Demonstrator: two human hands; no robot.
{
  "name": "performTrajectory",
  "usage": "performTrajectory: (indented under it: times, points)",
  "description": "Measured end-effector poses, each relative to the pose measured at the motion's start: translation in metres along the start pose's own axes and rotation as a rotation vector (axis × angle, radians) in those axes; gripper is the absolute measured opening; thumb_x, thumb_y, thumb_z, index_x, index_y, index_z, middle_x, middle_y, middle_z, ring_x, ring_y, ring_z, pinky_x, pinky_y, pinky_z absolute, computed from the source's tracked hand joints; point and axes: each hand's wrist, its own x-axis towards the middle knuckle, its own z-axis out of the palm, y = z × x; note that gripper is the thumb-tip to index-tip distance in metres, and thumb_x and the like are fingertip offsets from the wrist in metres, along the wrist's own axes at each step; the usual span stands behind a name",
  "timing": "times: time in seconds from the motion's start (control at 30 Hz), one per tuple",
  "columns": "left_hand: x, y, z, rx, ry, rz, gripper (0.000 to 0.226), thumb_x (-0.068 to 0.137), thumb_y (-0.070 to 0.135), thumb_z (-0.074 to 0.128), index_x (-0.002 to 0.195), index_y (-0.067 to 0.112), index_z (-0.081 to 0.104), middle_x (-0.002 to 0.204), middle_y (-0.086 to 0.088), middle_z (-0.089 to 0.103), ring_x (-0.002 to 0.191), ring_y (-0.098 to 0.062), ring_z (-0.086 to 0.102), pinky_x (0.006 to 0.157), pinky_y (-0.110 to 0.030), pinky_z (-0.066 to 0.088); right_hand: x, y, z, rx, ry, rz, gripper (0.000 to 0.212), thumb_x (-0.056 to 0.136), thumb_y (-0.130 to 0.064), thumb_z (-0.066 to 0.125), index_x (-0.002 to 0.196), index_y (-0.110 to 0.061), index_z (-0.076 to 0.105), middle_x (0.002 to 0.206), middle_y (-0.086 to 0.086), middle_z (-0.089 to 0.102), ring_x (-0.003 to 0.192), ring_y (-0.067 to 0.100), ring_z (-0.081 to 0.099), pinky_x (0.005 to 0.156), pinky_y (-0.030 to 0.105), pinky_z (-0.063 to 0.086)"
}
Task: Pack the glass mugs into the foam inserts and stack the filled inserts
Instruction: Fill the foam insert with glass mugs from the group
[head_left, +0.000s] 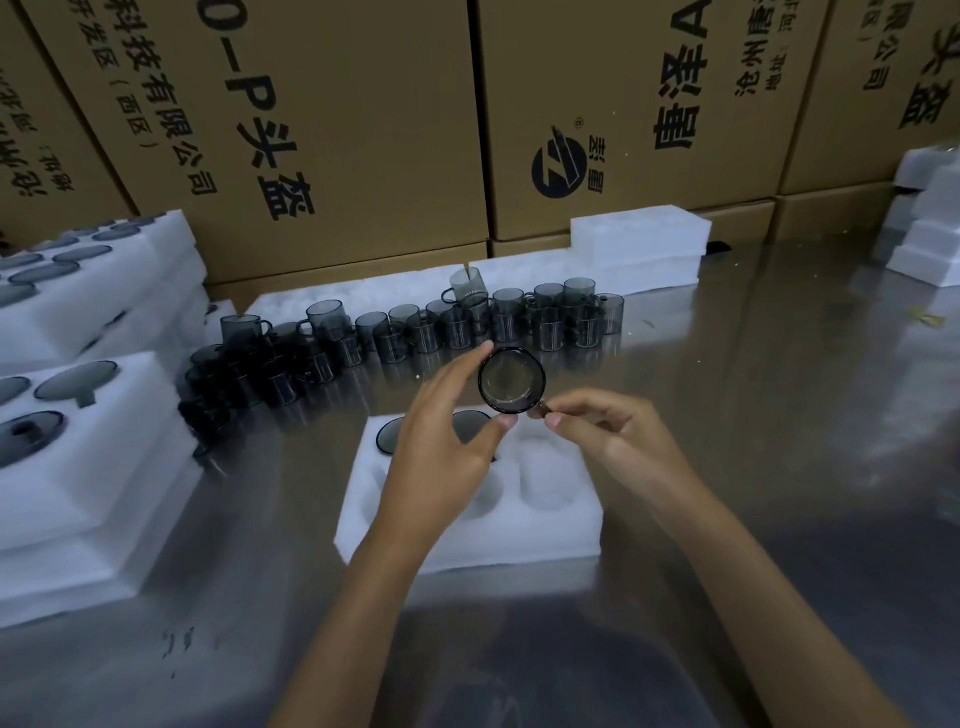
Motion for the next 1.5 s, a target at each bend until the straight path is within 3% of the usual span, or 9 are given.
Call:
performTrajectory:
  times: [0.27, 0.4, 0.53, 0.77, 0.93, 1.1, 1.27, 1.4, 1.5]
  points:
    - [0.006, -0.014, 0.015, 0.145, -0.182, -0.068, 0.051, 0.091, 0.037, 0.069, 0.138, 0.038, 0.050, 0.129, 0.013, 0.061, 0.126, -0.012, 0.046, 0.107, -0.039, 0.039, 0.003, 0.003, -0.008, -0.121, 0.047, 0.058, 0.013, 0.089, -0.010, 0.071, 0.076, -0.012, 0.076, 0.103, -0.006, 0.072, 0.097, -0.001, 0.064, 0.085, 0.015, 0.042]
    - [0.009, -0.019, 0.018, 0.129, -0.223, -0.093, 0.054, 0.096, 0.039, 0.062, 0.146, 0.040, 0.040, 0.138, 0.012, 0.058, 0.134, -0.014, 0.047, 0.109, -0.045, 0.040, 0.004, 0.005, -0.008, -0.065, 0.054, 0.062, 0.011, 0.089, -0.014, 0.073, 0.098, -0.011, 0.067, 0.104, -0.008, 0.074, 0.101, -0.001, 0.066, 0.091, 0.017, 0.046]
    - [0.013, -0.018, 0.021, 0.121, -0.269, -0.098, 0.054, 0.099, 0.039, 0.057, 0.148, 0.039, 0.034, 0.142, 0.010, 0.056, 0.136, -0.015, 0.047, 0.109, -0.047, 0.041, 0.003, 0.006, -0.010, -0.092, 0.004, 0.036, 0.040, 0.093, -0.020, 0.069, 0.130, -0.033, 0.059, 0.112, -0.016, 0.070, 0.103, -0.008, 0.063, 0.081, 0.004, 0.046]
    - [0.016, -0.022, 0.023, 0.203, -0.347, -0.101, 0.052, 0.101, 0.035, 0.053, 0.148, 0.035, 0.032, 0.141, 0.002, 0.056, 0.132, -0.025, 0.048, 0.107, -0.047, 0.038, 0.002, 0.011, -0.010, -0.278, -0.083, -0.037, 0.042, 0.098, -0.015, 0.062, 0.135, -0.036, 0.057, 0.124, -0.023, 0.062, 0.111, -0.009, 0.055, 0.088, 0.005, 0.041]
    - [0.012, -0.022, 0.024, 0.365, -0.370, -0.138, 0.058, 0.101, 0.052, 0.041, 0.155, 0.041, 0.023, 0.160, 0.004, 0.030, 0.147, -0.025, 0.023, 0.118, -0.040, 0.021, 0.004, 0.019, -0.012, -0.395, -0.051, 0.008, 0.041, 0.096, -0.021, 0.064, 0.135, -0.034, 0.059, 0.127, -0.012, 0.061, 0.123, 0.010, 0.046, 0.101, 0.022, 0.036]
    - [0.011, -0.024, 0.030, 0.621, -0.380, -0.043, 0.057, 0.104, 0.053, 0.025, 0.154, 0.029, 0.032, 0.165, 0.007, 0.021, 0.153, -0.012, 0.002, 0.121, -0.041, -0.003, 0.006, 0.032, -0.008, -0.508, -0.050, 0.052, 0.039, 0.093, -0.021, 0.067, 0.130, -0.034, 0.064, 0.131, -0.008, 0.053, 0.133, 0.012, 0.032, 0.093, 0.000, 0.015]
    - [0.012, -0.024, 0.032, 0.661, -0.400, -0.088, 0.054, 0.105, 0.051, 0.024, 0.155, 0.033, 0.027, 0.164, 0.011, 0.021, 0.152, -0.012, 0.011, 0.121, -0.044, -0.005, 0.007, 0.036, -0.009, -0.413, -0.072, 0.099, 0.034, 0.095, -0.026, 0.065, 0.128, -0.036, 0.065, 0.136, -0.012, 0.057, 0.134, 0.013, 0.042, 0.111, 0.027, 0.035]
    - [0.010, -0.022, 0.031, 0.647, -0.385, -0.113, 0.054, 0.104, 0.052, 0.023, 0.155, 0.034, 0.029, 0.162, 0.014, 0.026, 0.151, -0.009, 0.014, 0.121, -0.048, -0.005, 0.014, 0.046, -0.007, -0.118, 0.142, 0.161, 0.025, 0.098, -0.031, 0.060, 0.121, -0.036, 0.068, 0.118, -0.019, 0.066, 0.112, 0.000, 0.060, 0.085, 0.005, 0.044]
    - [0.012, -0.021, 0.032, 0.615, -0.318, -0.087, 0.049, 0.103, 0.052, 0.028, 0.145, 0.033, 0.043, 0.149, 0.012, 0.043, 0.142, -0.011, 0.031, 0.119, -0.050, 0.005, 0.038, 0.063, -0.011, -0.284, 0.294, 0.204, 0.031, 0.099, -0.021, 0.058, 0.129, -0.025, 0.064, 0.110, -0.004, 0.067, 0.103, 0.011, 0.061, 0.090, 0.019, 0.044]
